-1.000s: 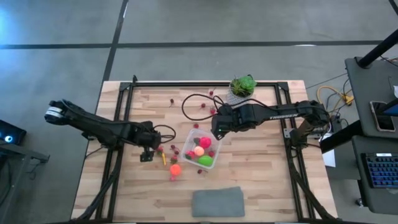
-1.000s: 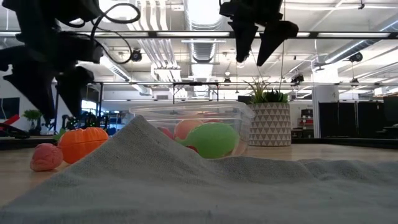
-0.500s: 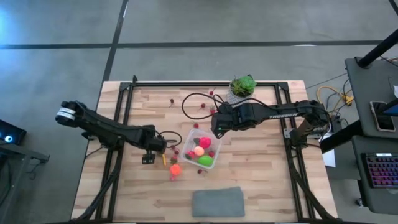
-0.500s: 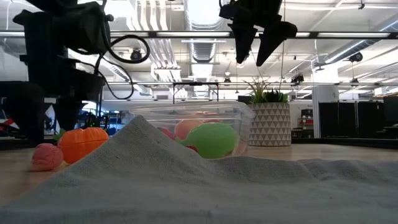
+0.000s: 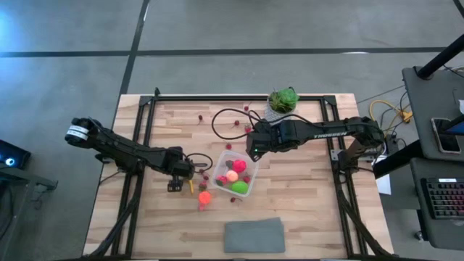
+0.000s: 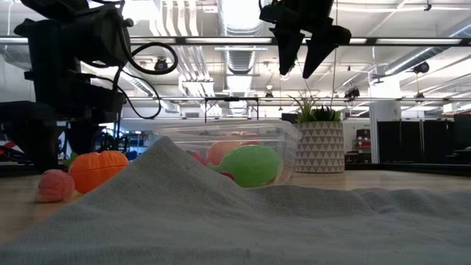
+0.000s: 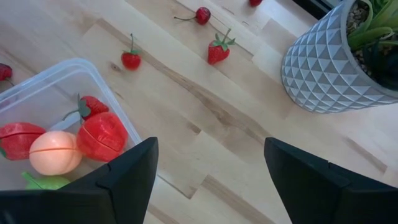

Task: Pick and placing Produce into tupperware
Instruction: Put the red cherry into the transparent container

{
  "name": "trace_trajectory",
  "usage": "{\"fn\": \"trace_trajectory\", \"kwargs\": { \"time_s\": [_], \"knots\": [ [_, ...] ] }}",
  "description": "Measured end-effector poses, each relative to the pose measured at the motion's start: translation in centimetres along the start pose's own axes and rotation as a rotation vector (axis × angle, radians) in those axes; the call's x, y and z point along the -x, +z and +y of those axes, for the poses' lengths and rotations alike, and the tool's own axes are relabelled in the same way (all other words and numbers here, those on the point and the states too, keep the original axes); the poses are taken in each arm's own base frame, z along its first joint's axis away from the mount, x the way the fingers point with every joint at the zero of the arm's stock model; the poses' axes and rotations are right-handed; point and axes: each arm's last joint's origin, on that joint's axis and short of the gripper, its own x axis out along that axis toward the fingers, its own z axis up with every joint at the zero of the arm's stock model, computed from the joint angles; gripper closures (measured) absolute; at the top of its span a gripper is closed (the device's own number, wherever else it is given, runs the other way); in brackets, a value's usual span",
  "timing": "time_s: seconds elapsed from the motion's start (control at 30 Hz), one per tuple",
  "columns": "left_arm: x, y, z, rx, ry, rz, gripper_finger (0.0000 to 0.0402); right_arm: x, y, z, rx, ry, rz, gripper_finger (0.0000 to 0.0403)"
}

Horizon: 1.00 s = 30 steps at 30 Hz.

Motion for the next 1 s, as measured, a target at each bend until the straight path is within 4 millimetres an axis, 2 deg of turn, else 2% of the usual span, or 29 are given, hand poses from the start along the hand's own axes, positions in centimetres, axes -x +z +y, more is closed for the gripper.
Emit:
{"fn": "trace_trajectory", "kwargs": {
  "time_s": [0.43,1.0],
  "knots": [
    [-0.22,-0.19,0.02,0.001,0.002,0.009,0.0197,0.00,0.02,0.03,0.023,0.003,-0.002,0.0121],
    [-0.23,0.03,-0.04,0.008,-0.006,-0.014,0.0280,0.00,0.03,0.03,0.030,0.003,-0.003,0.0124]
  ]
}}
